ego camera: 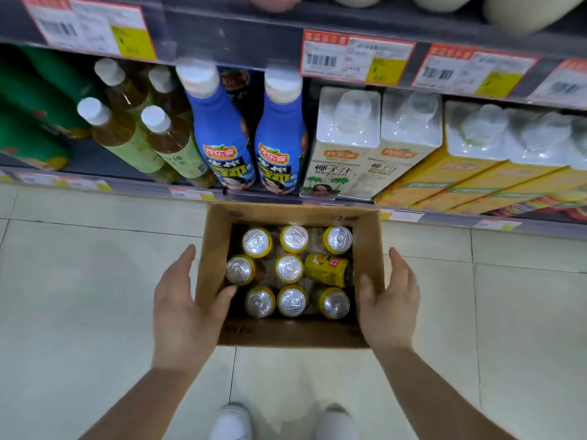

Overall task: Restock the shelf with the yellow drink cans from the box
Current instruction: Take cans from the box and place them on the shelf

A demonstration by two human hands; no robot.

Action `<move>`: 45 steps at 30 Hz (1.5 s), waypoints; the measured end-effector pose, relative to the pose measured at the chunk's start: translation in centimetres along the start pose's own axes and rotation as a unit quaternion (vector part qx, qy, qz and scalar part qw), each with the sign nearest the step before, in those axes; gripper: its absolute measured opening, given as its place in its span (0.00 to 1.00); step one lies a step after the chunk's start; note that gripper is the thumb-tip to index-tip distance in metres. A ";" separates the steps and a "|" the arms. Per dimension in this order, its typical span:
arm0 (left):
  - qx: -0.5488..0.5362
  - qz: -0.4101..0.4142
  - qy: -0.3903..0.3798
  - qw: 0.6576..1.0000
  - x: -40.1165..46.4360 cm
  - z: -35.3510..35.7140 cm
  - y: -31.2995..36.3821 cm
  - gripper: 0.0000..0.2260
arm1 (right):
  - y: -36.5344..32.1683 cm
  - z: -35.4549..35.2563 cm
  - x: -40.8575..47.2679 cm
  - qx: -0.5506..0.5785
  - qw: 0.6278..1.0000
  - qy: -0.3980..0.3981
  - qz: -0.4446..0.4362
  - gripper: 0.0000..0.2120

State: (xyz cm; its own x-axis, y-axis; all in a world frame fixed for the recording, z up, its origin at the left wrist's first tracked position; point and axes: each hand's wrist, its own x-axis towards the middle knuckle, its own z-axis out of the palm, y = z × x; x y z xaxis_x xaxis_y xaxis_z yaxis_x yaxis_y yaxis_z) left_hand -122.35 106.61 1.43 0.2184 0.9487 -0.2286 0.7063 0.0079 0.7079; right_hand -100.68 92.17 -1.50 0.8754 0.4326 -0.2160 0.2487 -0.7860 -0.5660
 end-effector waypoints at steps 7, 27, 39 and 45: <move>0.001 -0.021 -0.190 0.982 -1.6 5.0 -1.6 0.34 | -0.3 3.3 -3.7 0.029 0.976 -0.167 -0.136 0.26; 0.220 0.108 -0.405 0.881 4.4 7.9 -6.7 0.44 | 2.2 10.3 2.8 -0.305 0.794 -0.423 -0.312 0.41; 0.244 0.079 -0.411 0.875 4.8 8.6 -7.6 0.40 | 1.7 6.8 2.8 -0.179 0.858 -0.410 -0.254 0.41; 0.208 0.025 -0.463 0.861 5.2 10.0 -8.5 0.29 | 0.4 -0.5 0.9 -0.084 0.916 -0.343 -0.192 0.37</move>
State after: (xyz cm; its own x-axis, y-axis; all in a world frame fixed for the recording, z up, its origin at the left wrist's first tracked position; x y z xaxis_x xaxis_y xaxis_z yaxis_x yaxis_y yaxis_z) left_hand -120.46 108.32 -12.48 0.5634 0.2850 -0.7755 0.8182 -0.3232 0.4756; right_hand -99.55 92.03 -1.53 0.2575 0.8220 -0.5080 0.5938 -0.5493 -0.5879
